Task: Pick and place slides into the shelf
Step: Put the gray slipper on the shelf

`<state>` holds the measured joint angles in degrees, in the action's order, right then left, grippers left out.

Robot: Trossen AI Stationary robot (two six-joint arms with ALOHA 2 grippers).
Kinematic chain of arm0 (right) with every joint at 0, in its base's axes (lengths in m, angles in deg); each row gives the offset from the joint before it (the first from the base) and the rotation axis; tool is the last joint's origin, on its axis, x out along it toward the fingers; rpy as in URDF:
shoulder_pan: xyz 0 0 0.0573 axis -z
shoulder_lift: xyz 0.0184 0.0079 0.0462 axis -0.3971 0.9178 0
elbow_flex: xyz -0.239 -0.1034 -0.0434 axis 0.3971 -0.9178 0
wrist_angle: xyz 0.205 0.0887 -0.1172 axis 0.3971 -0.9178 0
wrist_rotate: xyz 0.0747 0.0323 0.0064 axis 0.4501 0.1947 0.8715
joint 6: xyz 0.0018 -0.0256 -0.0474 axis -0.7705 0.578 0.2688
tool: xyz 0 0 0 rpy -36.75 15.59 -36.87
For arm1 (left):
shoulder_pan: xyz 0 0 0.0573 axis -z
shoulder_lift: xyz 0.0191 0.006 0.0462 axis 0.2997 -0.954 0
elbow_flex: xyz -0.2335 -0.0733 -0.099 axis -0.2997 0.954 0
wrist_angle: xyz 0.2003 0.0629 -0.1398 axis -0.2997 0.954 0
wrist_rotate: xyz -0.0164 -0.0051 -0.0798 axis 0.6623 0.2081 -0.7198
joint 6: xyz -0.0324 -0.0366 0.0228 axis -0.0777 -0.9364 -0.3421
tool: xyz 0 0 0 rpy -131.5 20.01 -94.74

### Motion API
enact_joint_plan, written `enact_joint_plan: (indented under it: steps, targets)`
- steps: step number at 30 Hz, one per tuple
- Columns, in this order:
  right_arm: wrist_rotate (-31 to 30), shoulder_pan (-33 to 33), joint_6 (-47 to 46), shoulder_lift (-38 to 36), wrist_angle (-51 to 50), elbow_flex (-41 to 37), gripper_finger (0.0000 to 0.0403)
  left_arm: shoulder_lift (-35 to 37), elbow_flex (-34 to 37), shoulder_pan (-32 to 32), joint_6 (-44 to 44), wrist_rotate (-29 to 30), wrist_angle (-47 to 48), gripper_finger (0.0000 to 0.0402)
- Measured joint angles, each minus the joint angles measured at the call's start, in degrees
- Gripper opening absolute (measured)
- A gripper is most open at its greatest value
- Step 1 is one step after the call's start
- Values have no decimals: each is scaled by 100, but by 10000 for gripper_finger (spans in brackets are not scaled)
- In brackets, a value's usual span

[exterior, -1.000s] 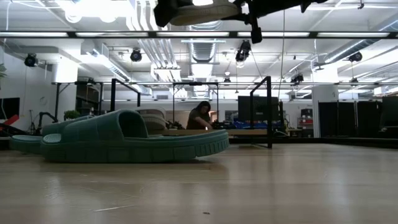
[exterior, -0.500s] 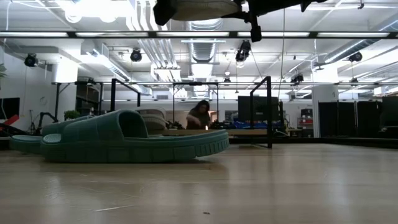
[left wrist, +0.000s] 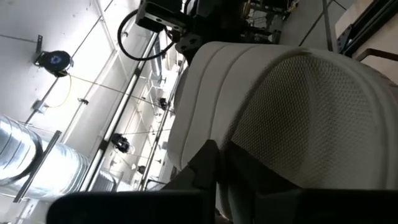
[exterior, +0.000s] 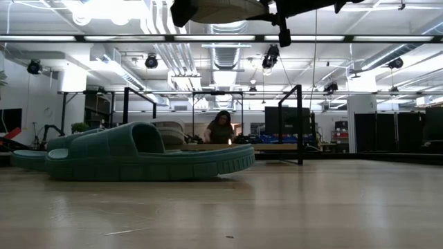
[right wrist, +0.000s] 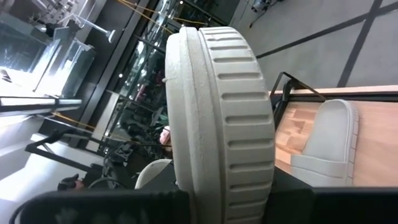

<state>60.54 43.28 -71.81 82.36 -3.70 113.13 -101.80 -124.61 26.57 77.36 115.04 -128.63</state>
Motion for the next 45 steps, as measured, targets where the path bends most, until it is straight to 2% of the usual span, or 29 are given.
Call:
enact_joint_plan:
  steps: [3, 10, 14, 27, 45]
  targets:
    - [-119, -8, 70, -2, 1, 0, 49, 0, 0, -2, 2, 46, -4, 1]
    - [-361, 50, 261, -13, -12, -9, 132, 0, 0, -18, -4, 363, -37, 1]
    - [-394, 67, 386, -15, -8, -9, 156, 0, 2, -22, -9, 398, -48, 0]
    - [-495, 106, 503, -40, 5, -11, 155, 0, 15, -15, -199, 446, -102, 0]
    - [-539, 215, 636, -86, 51, -11, 192, 4, 22, -13, -153, 928, -160, 0]
